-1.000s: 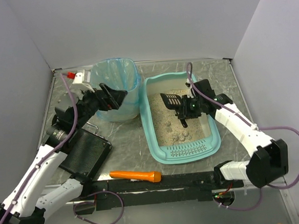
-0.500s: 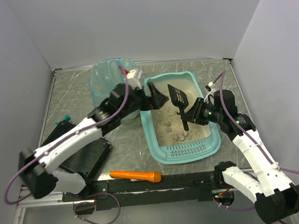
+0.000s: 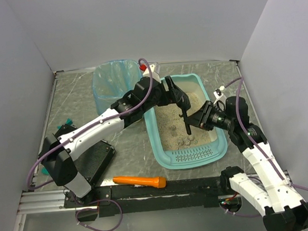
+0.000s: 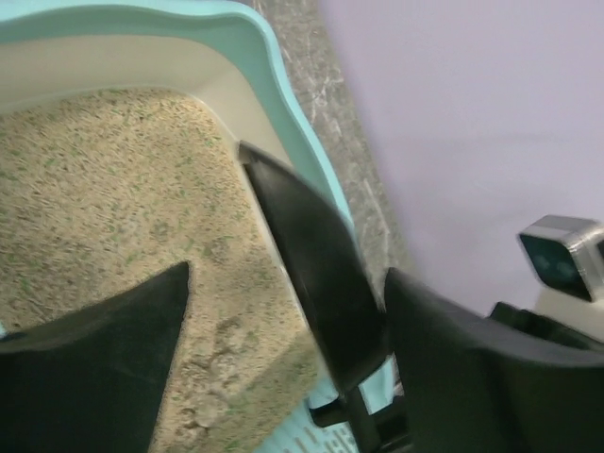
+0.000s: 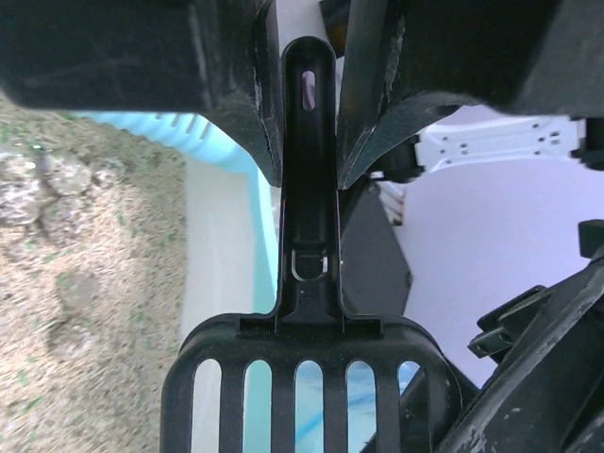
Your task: Clean the litter box
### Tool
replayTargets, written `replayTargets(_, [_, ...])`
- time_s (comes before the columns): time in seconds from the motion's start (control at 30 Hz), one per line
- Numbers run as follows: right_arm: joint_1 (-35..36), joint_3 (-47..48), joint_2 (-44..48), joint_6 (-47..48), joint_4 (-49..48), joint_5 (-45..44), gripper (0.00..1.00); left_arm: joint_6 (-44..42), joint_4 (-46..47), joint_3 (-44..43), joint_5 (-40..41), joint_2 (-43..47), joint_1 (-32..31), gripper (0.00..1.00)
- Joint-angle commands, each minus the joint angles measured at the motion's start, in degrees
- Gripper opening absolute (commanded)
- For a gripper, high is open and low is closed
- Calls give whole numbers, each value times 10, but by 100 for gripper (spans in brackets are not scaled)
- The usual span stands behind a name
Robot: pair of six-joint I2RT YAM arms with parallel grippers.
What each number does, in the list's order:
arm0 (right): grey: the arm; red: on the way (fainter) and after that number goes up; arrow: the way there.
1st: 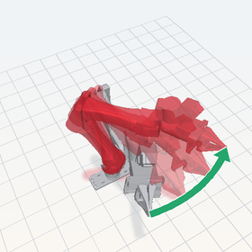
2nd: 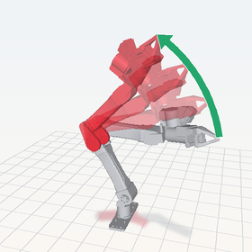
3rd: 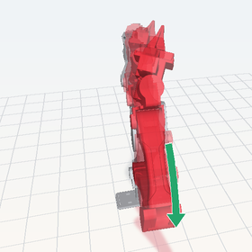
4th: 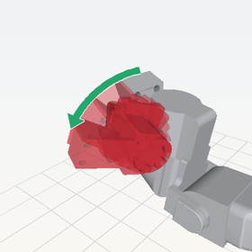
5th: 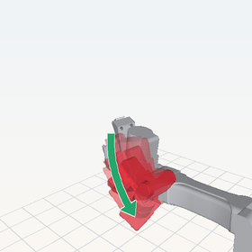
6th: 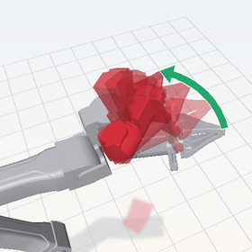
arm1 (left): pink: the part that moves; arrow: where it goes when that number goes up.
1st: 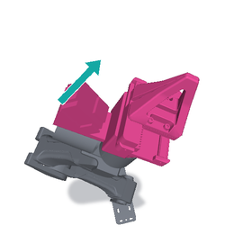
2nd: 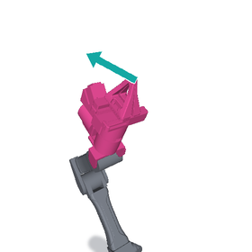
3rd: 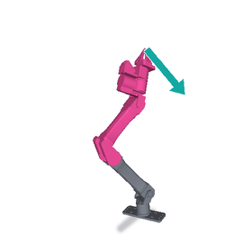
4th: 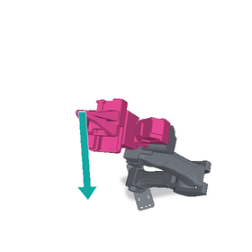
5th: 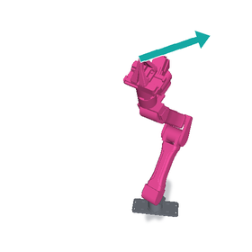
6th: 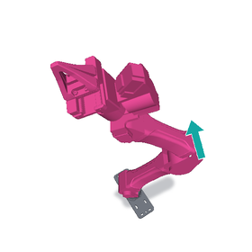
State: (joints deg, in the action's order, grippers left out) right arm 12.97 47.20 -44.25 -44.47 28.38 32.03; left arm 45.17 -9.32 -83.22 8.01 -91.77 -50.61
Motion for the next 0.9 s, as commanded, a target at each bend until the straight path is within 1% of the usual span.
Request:
replayTargets(0.0, [-1, -11, -11, -32, -45, 37, 0, 13, 9, -32, 30, -22, -12, 57])
replayTargets(0.03, [-3, -11, -13, -30, -40, 37, 0, 13, -6, -55, 46, -31, -15, 51])
replayTargets(0.07, [-2, -13, -14, -28, -40, 37, 0, 15, -19, -67, 59, -51, -18, 49])
replayTargets(0.1, [-2, -16, -13, -31, -46, 40, 0, 17, -41, -84, 70, -59, -19, 50])
replayTargets(0.17, [-2, -22, -9, -32, -60, 45, 0, 19, -53, -97, 75, -78, -19, 51])
replayTargets(0.23, [-2, -20, -10, -30, -59, 47, 0, 22, -57, -103, 79, -85, -19, 48])
replayTargets(0.27, [-3, -19, -13, -26, -55, 49, 0, 23, -58, -103, 82, -87, -19, 38])
replayTargets(0.3, [-2, -18, -14, -24, -55, 49, 0, 22, -58, -105, 84, -88, -19, 34])
replayTargets(0.33, [-4, -18, -14, -19, -54, 47, 0, 22, -61, -106, 88, -90, -19, 27])
replayTargets(0.37, [-2, -17, -15, -15, -49, 45, 0, 23, -61, -108, 90, -90, -19, 9])
replayTargets(0.4, [-3, -15, -16, -10, -42, 44, 3, 24, -66, -114, 96, -90, -19, 1])
replayTargets(0.43, [-2, -12, -17, 15, -33, 28, 15, 26, -87, -122, 114, -97, -22, 1])
replayTargets(0.5, [2, 8, -24, 68, 2, 3, 32, 26, -111, -150, 132, -104, -26, 1])
replayTargets(0.53, [6, 16, -29, 119, 21, -16, 48, 28, -123, -163, 153, -115, -29, 1])
replayTargets(0.57, [8, 30, -36, 139, 40, -68, 52, 31, -158, -175, 165, -122, -38, 1])
replayTargets(0.63, [19, 34, -36, 174, 48, -105, 59, 52, -197, -220, 194, -148, -44, 1])
replayTargets(0.7, [25, 22, -23, 176, 32, -107, 65, 80, -234, -250, 202, -165, -44, 1])
replayTargets(0.77, [36, -5, -4, 154, -30, -81, 68, 120, -270, -281, 213, -188, -44, 1])
replayTargets(0.83, [71, -35, 5, 119, -110, -66, 71, 173, -293, -313, 218, -217, -46, 1])
replayTargets(0.87, [85, -40, 3, 109, -132, -68, 72, 201, -315, -350, 221, -227, -46, 1])
